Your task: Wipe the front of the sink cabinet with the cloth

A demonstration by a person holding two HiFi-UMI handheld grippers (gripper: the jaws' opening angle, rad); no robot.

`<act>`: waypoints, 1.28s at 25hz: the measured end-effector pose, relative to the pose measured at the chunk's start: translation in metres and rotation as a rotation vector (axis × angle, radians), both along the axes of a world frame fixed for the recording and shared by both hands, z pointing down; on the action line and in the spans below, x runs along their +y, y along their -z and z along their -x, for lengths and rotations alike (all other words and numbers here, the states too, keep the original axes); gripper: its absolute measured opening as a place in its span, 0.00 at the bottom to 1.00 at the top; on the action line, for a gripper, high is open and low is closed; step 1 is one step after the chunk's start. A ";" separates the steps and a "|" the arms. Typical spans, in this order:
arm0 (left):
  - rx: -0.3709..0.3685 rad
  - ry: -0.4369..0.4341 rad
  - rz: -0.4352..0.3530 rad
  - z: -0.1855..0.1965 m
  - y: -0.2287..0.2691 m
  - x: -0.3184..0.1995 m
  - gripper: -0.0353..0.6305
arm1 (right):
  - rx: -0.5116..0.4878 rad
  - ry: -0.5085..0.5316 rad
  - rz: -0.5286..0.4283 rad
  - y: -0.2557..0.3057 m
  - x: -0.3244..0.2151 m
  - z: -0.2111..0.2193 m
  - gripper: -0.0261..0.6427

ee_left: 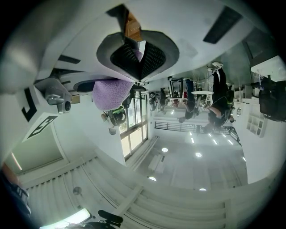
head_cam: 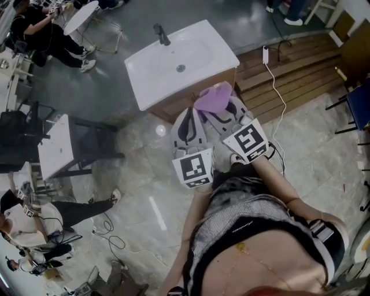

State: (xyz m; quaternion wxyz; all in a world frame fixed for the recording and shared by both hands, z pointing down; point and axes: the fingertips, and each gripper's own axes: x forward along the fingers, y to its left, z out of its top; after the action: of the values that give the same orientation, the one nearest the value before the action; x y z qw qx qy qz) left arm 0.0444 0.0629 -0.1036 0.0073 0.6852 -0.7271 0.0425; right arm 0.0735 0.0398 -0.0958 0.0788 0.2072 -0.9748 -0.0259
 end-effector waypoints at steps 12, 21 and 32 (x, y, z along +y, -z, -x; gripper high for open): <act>-0.003 -0.002 0.008 0.000 0.002 0.000 0.05 | 0.015 0.003 -0.013 0.003 0.001 0.001 0.29; -0.001 0.001 0.015 0.000 -0.002 0.000 0.05 | 0.022 0.001 -0.008 0.000 0.001 -0.001 0.29; -0.007 0.003 0.023 -0.001 -0.003 -0.003 0.05 | 0.025 0.003 -0.001 -0.001 -0.002 -0.002 0.29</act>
State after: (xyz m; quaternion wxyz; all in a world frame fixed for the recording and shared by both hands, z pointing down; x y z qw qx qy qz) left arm 0.0458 0.0600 -0.1006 0.0128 0.6838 -0.7276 0.0532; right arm 0.0753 0.0381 -0.0945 0.0907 0.2053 -0.9740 -0.0293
